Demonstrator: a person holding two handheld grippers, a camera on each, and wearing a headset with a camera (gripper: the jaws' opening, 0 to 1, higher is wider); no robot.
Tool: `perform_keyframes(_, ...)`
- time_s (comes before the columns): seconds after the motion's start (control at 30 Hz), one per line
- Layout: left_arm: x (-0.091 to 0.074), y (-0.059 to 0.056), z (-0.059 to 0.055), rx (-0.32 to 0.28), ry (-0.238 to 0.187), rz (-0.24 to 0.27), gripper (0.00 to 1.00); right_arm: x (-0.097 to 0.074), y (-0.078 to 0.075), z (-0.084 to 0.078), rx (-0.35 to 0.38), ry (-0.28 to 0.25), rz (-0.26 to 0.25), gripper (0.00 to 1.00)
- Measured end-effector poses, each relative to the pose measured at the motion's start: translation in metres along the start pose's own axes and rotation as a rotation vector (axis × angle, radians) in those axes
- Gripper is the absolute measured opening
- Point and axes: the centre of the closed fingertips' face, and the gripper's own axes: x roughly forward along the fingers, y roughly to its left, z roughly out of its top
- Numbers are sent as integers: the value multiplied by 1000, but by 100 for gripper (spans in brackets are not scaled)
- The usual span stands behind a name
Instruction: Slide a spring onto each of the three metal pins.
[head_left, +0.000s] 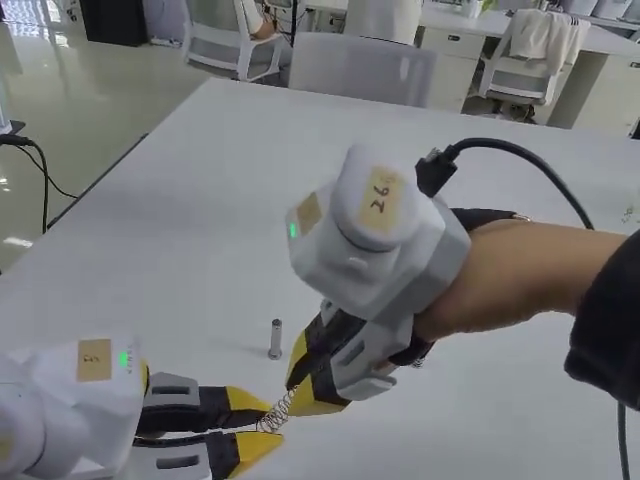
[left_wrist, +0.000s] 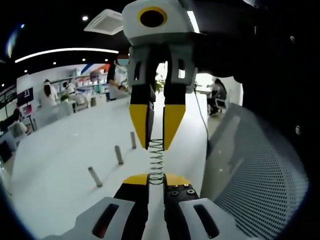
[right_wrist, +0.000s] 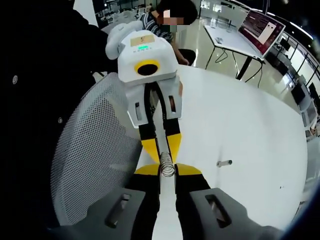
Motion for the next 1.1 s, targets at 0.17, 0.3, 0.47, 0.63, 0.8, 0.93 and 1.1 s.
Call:
perform_keyframes(0.17, -1, 1, 0, 11, -3, 7, 2, 0, -2, 4, -10, -17, -17, 8)
perform_keyframes(0.3, -2, 4, 7, 2, -35, 13, 2, 0, -4, 5, -1, -27, -18, 15)
perform_keyframes(0.47, -3, 4, 6, 7, -38, 14, 2, 2, -5, 1, 2, -17, -16, 14)
perform_keyframes(0.63, -4, 4, 12, 6, -61, 19, 2, 7, -5, -3, 13, -15, -9, 14)
perform_keyframes(0.8, -6, 6, 20, -11, -95, 26, 2, 11, -4, -2, 26, -21, 0, 12)
perform_keyframes(0.93, -5, 6, 19, -3, -86, 26, 2, 10, -6, -1, 38, -31, 1, 9)
perform_keyframes(1.1, -4, 6, 19, -2, -85, 26, 2, 11, -5, -1, 50, -31, 12, 9)
